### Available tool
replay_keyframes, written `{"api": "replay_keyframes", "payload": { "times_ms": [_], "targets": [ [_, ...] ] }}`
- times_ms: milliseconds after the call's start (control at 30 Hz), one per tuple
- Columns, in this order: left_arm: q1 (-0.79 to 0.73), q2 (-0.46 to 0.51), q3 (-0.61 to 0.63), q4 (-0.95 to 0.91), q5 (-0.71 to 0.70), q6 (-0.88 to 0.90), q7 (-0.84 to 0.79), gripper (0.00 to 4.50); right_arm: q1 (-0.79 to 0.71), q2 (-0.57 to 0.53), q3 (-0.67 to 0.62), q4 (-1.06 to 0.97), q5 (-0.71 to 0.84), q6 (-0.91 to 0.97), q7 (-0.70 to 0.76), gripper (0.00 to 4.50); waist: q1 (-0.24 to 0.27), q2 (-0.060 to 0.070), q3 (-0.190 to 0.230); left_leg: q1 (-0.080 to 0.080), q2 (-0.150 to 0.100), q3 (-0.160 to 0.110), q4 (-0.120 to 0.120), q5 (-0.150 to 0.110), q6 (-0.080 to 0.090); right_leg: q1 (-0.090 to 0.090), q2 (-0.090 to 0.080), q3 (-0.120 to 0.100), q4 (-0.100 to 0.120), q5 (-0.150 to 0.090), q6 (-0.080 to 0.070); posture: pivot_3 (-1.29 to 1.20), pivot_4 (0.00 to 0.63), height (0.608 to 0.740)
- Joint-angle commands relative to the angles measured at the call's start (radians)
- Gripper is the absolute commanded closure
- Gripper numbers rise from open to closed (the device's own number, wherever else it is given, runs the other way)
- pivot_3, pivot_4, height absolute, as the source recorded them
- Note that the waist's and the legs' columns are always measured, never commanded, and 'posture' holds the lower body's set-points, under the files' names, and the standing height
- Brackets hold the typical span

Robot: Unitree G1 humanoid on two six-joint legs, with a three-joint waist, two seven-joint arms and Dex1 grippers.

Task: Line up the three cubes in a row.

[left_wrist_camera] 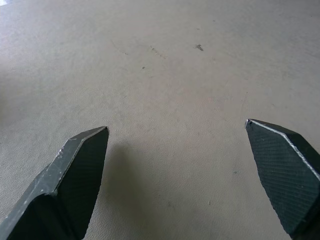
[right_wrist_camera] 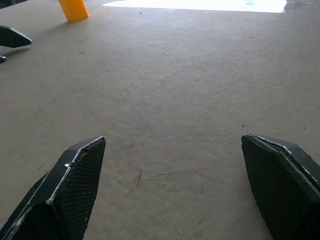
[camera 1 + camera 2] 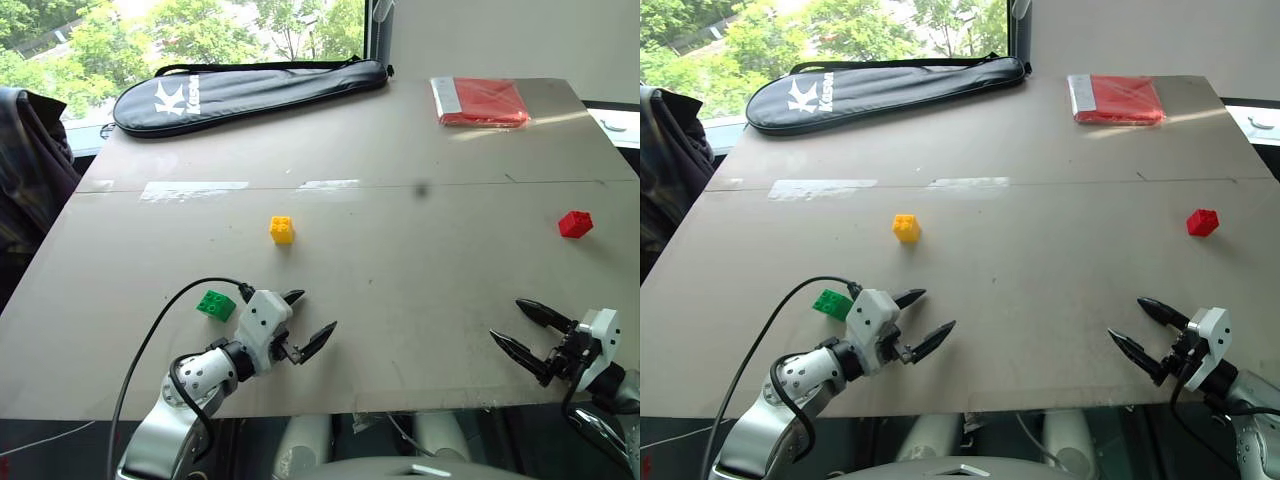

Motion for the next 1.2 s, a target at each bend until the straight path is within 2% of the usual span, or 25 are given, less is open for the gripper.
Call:
{"api": "replay_keyframes", "payload": {
  "times_ms": [33,467,1200],
  "targets": [
    [0.019,0.004,0.004,-0.018,-0.011,-0.017,-0.017,0.03,0.004,-0.024,-0.028,0.017,-0.003,-0.025,0.015,0.0,0.0,0.0,0.0,0.0,0.0,0.0,0.0,0.0,0.0,0.0,0.0,0.0,0.0,0.0,0.0,0.0,0.15,0.694],
    [0.064,0.011,0.005,-0.076,-0.021,0.014,-0.016,0.03,-0.028,-0.079,-0.052,0.07,0.007,-0.01,0.046,0.0,0.0,0.0,-0.001,0.004,0.0,0.001,0.001,0.0,0.0,0.004,0.0,0.001,0.001,-0.001,0.001,0.0,0.15,0.694],
    [0.075,0.01,0.026,-0.046,-0.022,-0.014,-0.014,0.03,-0.035,-0.078,-0.055,0.043,0.021,0.026,0.023,0.0,0.0,0.0,-0.001,0.01,0.0,0.002,0.001,0.0,0.0,0.009,0.001,0.002,0.002,-0.001,0.002,0.0,0.15,0.694]
  ]
}}
